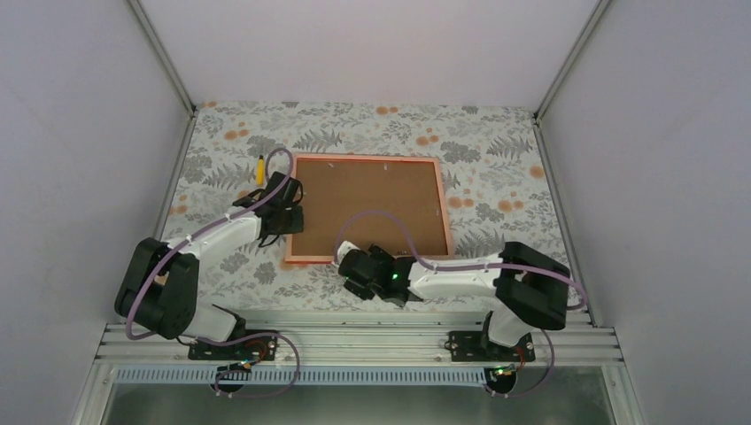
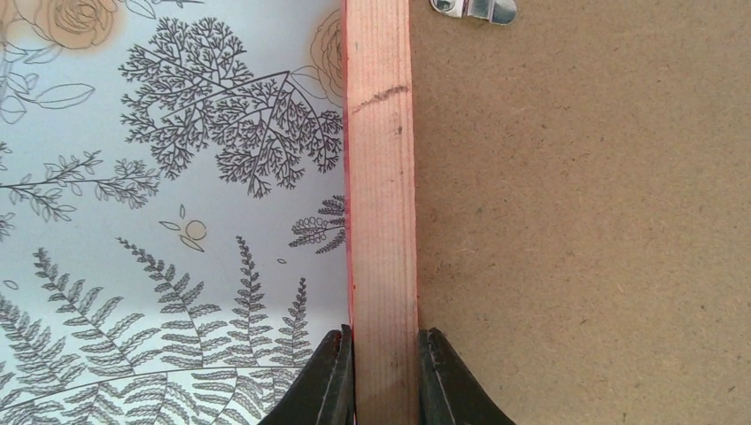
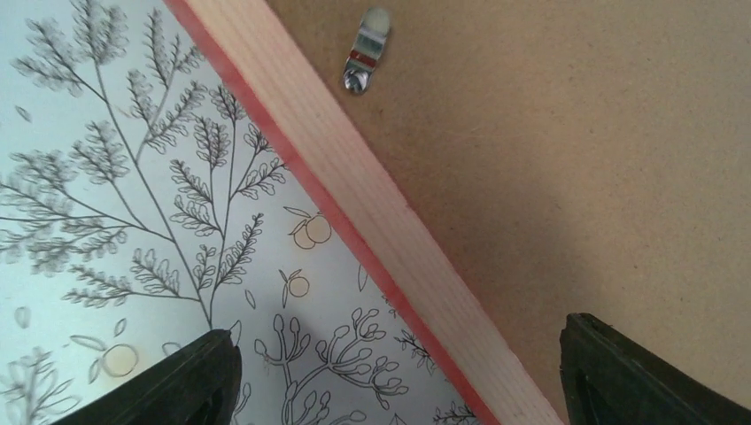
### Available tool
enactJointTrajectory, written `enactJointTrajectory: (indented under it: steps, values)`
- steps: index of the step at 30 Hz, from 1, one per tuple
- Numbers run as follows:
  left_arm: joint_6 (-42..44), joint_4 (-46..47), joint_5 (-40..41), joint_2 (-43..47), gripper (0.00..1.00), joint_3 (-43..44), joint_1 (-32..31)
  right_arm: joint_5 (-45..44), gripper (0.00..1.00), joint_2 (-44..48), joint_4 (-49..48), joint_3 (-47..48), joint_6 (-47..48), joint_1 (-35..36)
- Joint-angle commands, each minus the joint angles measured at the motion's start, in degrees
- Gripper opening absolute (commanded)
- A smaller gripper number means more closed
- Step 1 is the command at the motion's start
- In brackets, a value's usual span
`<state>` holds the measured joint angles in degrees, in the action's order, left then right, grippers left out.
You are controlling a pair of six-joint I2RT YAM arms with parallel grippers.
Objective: Take the photo out of the frame
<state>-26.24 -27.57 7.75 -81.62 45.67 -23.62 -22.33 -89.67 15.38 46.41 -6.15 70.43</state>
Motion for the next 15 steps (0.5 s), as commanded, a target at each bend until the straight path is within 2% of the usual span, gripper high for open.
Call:
enactJointTrajectory:
  steps: [1,6,15]
  values:
    - [2.0,0.3,-0.2,2.9,0.02,3.2,0.3,-14.2,0.81,-4.8,1.1,2.3,1.3,3.6]
    - [2.4,-0.8,-0.8,3.8,0.02,4.2,0.3,-23.6,0.81,-10.1,-0.8,2.7,3.8,4.9]
    - [3.2,-2.6,-2.1,4.5,0.02,5.3,0.3,-32.0,0.81,-17.4,-9.0,2.4,10.5,4.9]
